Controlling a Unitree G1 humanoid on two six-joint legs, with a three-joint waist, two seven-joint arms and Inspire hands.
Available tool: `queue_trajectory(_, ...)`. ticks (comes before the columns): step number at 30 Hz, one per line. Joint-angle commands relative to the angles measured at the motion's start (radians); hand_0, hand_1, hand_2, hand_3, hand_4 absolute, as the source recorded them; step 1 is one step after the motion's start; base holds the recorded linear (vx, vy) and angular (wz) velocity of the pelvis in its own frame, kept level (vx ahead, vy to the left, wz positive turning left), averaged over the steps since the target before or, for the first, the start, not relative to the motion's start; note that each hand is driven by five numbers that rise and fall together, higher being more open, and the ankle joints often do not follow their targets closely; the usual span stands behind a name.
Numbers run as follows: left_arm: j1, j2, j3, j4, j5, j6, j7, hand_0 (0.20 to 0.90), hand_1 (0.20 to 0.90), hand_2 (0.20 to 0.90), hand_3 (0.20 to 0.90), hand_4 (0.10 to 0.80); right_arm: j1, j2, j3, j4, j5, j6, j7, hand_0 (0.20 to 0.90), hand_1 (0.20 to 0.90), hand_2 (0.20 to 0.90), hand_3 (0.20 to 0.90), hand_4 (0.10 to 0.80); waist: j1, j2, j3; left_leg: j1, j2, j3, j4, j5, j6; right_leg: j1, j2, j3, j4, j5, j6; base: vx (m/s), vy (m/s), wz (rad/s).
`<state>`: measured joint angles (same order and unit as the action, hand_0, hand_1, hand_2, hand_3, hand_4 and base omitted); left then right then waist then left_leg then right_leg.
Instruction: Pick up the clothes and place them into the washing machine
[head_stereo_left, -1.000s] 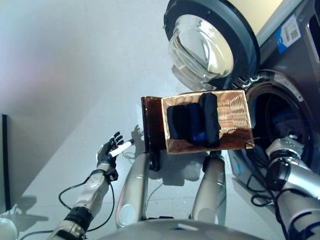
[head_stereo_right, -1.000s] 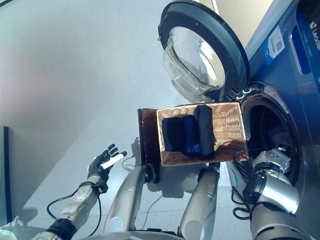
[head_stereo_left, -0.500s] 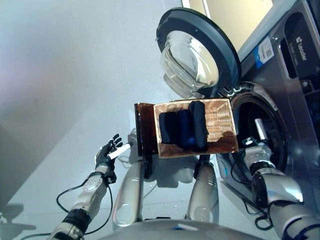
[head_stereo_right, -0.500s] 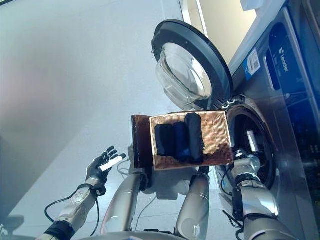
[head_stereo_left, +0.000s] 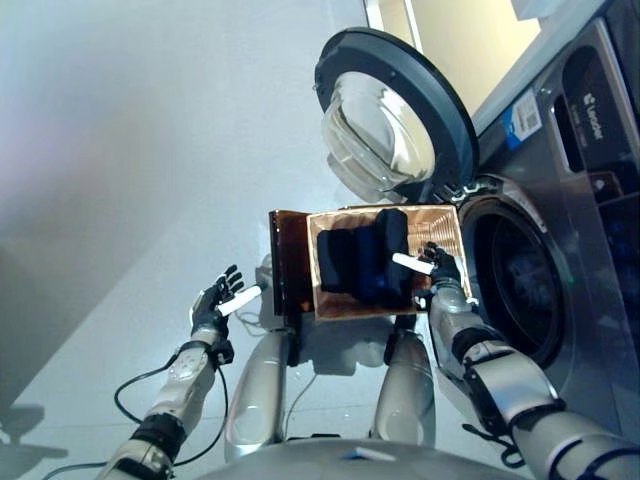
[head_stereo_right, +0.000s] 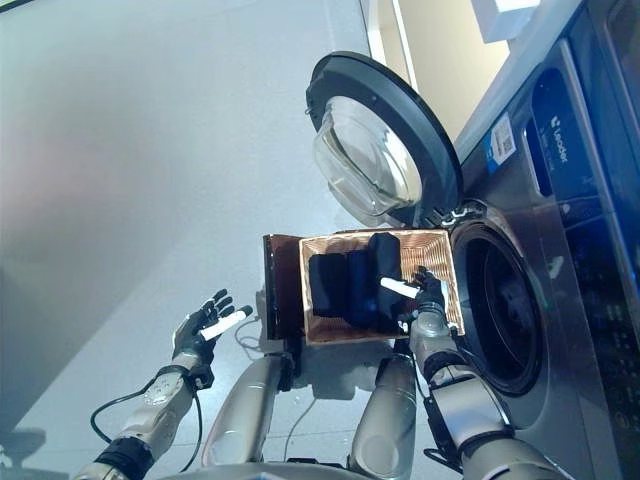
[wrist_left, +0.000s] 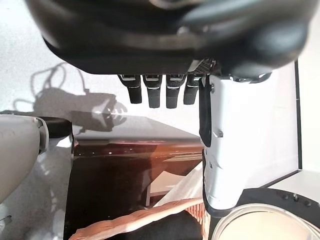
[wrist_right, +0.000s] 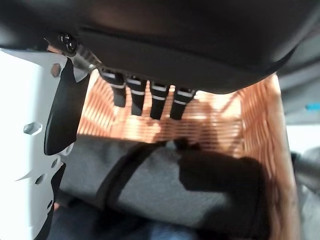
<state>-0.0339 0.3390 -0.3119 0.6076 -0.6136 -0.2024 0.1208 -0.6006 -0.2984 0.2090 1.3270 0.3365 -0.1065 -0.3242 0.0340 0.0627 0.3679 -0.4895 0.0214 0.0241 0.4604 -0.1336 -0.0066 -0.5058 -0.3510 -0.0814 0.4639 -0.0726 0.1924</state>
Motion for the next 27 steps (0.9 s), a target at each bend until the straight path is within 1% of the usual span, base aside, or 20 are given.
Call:
queue_trajectory(1, 0.004, 0.063, 0.064, -0.077, 0.027, -0.079, 0.015, 0.9, 0.9, 0.9, 0.9, 0.8, -0.046, -0.066, 0.019, 0.01, -0.107, 0.002, -0.064, 0.9, 0.9, 0.9, 0.9, 0.8, 0.032, 0.004, -0.016, 0.006, 0.116, -0.084, -0.026, 0.044, -0.153, 0.068, -0.078, 0.023, -0.106, 0.136, 0.033, -0.006, 0.014, 0.16)
queue_trajectory(6, 0.015, 0.078, 0.072, -0.107, 0.028, -0.079, 0.011, 0.9, 0.9, 0.9, 0.9, 0.8, -0.098, -0.091, 0.071, 0.019, -0.225, 0.037, -0.083, 0.9, 0.9, 0.9, 0.9, 0.8, 0.042, 0.006, -0.003, -0.014, 0.115, -0.084, 0.009, 0.035, -0.15, 0.054, -0.078, 0.027, -0.086, 0.131, 0.032, -0.004, 0.005, 0.03)
queue_trajectory(11, 0.016, 0.081, 0.072, -0.115, 0.038, -0.069, 0.016, 0.9, 0.9, 0.9, 0.9, 0.8, -0.131, -0.082, 0.098, 0.01, -0.27, 0.05, -0.092, 0.9, 0.9, 0.9, 0.9, 0.8, 0.046, 0.004, 0.009, -0.034, 0.114, -0.089, 0.039, 0.024, -0.146, 0.041, -0.077, 0.029, -0.069, 0.125, 0.029, -0.002, 0.005, 0.01)
queue_trajectory(18, 0.017, 0.092, 0.073, -0.124, 0.04, -0.066, 0.021, 0.9, 0.9, 0.9, 0.9, 0.8, -0.149, -0.049, 0.107, 0.03, -0.284, 0.066, -0.091, 0.9, 0.9, 0.9, 0.9, 0.8, 0.062, 0.002, 0.018, -0.057, 0.108, -0.096, 0.062, 0.018, -0.142, 0.04, -0.081, 0.025, -0.061, 0.121, 0.026, -0.007, 0.013, 0.05)
queue_trajectory(27, 0.015, 0.098, 0.069, -0.123, 0.044, -0.059, 0.022, 0.9, 0.9, 0.9, 0.9, 0.8, -0.139, 0.003, 0.096, 0.057, -0.257, 0.07, -0.08, 0.9, 0.9, 0.9, 0.9, 0.8, 0.09, 0.01, 0.023, -0.089, 0.098, -0.112, 0.102, 0.005, -0.133, 0.028, -0.086, 0.017, -0.024, 0.099, 0.024, 0.0, 0.011, 0.06)
